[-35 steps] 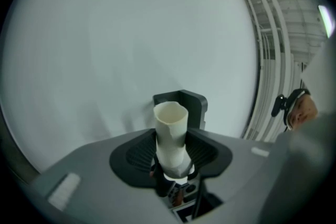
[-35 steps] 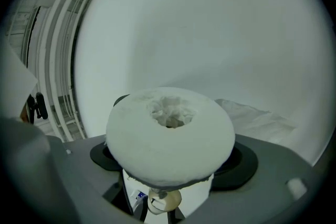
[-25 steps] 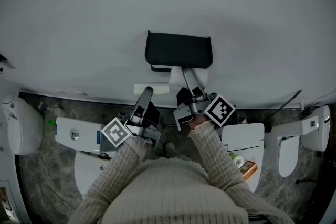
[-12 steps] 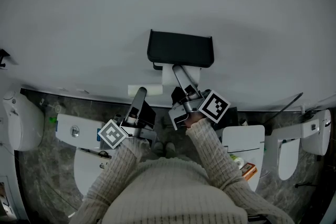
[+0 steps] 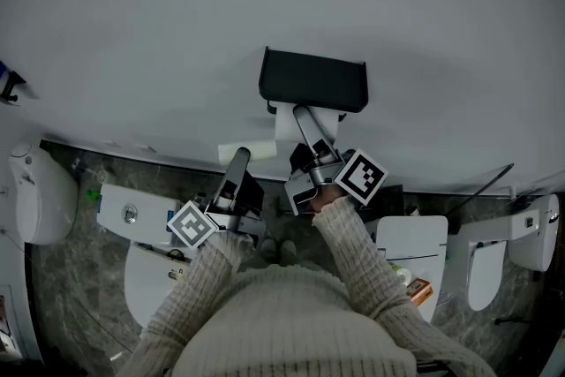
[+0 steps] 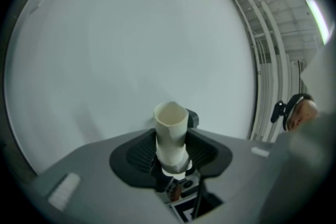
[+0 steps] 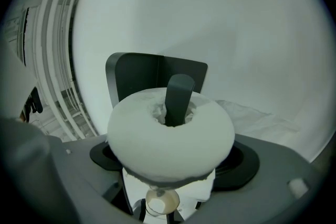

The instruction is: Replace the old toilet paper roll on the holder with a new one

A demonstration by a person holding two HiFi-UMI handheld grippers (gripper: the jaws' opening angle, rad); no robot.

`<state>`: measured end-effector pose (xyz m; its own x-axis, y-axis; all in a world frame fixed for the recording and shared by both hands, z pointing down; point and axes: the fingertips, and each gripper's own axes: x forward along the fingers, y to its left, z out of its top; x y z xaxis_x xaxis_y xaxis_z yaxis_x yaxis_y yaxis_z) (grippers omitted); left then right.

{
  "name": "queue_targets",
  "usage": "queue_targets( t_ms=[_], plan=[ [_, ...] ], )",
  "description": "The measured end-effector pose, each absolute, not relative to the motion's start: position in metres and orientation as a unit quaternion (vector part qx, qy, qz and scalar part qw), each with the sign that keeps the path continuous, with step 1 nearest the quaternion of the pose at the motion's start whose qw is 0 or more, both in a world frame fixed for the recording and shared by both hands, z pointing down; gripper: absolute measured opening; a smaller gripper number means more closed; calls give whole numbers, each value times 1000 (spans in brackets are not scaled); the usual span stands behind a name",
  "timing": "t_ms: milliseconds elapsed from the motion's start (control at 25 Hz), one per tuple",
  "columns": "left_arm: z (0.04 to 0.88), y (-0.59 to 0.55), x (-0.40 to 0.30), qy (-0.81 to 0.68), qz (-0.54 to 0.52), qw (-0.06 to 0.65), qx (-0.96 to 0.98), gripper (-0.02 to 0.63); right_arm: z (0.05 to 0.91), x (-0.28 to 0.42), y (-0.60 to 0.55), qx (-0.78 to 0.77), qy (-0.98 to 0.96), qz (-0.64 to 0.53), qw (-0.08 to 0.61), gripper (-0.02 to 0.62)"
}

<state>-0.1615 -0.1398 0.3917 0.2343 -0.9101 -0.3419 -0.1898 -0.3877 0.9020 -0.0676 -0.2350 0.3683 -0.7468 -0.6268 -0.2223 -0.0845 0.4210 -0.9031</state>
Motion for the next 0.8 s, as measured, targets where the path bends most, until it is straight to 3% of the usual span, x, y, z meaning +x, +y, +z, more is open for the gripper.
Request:
queue_targets(
  t_ms=[480,800],
  plan=[
    [393,-131,-160,-392,-481,388,681,160,378,-48,-212,-238,792,-491,273,453],
    [398,-115,-154,-388,-467,393,690,160,396,-29,-183,-269,804,-472,239,371]
  ],
)
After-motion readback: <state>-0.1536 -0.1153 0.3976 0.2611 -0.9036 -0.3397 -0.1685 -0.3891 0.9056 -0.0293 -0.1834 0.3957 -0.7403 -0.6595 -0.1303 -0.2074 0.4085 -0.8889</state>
